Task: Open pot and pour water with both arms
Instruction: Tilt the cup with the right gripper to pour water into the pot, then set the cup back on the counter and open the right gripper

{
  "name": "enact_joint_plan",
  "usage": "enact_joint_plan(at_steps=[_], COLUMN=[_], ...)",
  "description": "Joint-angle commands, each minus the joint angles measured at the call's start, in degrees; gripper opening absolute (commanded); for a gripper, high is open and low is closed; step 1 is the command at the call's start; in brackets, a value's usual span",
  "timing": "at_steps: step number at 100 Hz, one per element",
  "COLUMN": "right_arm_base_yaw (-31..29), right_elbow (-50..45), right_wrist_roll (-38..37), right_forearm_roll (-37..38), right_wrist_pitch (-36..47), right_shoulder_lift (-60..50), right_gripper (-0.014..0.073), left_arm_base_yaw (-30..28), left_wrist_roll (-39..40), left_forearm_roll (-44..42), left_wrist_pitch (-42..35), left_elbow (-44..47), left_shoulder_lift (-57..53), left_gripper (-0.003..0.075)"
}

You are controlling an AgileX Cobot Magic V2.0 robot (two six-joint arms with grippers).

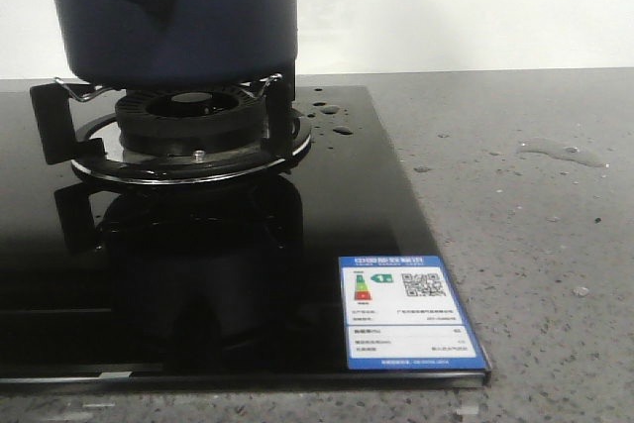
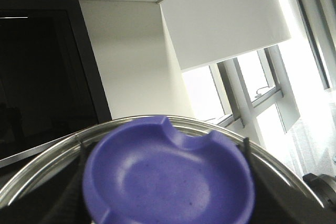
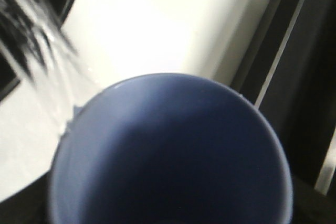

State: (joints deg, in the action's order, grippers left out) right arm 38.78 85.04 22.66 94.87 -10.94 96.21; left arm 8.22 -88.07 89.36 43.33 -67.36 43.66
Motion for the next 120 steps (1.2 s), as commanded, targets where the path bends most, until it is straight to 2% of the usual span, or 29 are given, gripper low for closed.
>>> enact_joint_plan(at_steps=[1,34,44,49,50,55,75,85,93,109,120], right_arm_base_yaw=[-0.48,-0.48,-0.48,-0.48,-0.38,-0.08,2.89,2.22,-0.08,-8.37,-15.07], right_elbow=[2.79,5.66,5.66,5.66,5.66,5.66,5.66,5.66,4.97,-3.76,-15.73], right_wrist_roll=[0.25,-0.7,-13.13,-21.65,-25.28,-32.57,-44.42,-50.88,-55.38,-60.71,-67.92], right_forearm_roll=[4.18,5.6,0.23,-3.67,-4.8,-8.25,-12.27,-15.03,-20.45,-30.35,-30.92], right_wrist_pitch=[-0.88,-0.62,-0.62,-1.46,-1.88,-3.77,-19.93,-25.98,-29.55,-26.05,-16.28], right_shoulder_lift=[-2.66,-2.76,-2.76,-2.76,-2.76,-2.87,-4.87,-7.46,-10.61,-19.28,-26.19], right_gripper=[0.0214,0.0214,0.0214,0.0214,0.0214,0.0214,0.0215,0.0215,0.0216,0.0217,0.0217], left_arm_base_yaw=[0.07,0.07,0.07,0.07,0.07,0.07,0.07,0.07,0.07,0.07,0.07], left_wrist_roll=[0.63,0.63,0.63,0.63,0.63,0.63,1.66,1.66,1.66,1.66,1.66], left_forearm_roll=[3.65,3.51,3.51,3.51,3.51,3.51,3.15,2.02,0.98,0.6,0.6], left_wrist_pitch=[-1.63,-1.53,-1.42,-1.29,-1.29,-1.03,-0.46,-0.46,-0.46,-0.59,-0.59], left_elbow=[-2.05,-2.05,-2.05,-2.05,-2.05,-2.05,-2.05,-2.05,-1.82,0.05,1.74], left_shoulder_lift=[-0.22,-0.22,-0.22,-0.22,-0.22,-0.22,-0.22,-0.22,-0.22,-0.22,-0.22], left_gripper=[0.0326,0.0326,0.0326,0.0326,0.0326,0.0326,0.0326,0.0326,0.0326,0.0326,0.0326])
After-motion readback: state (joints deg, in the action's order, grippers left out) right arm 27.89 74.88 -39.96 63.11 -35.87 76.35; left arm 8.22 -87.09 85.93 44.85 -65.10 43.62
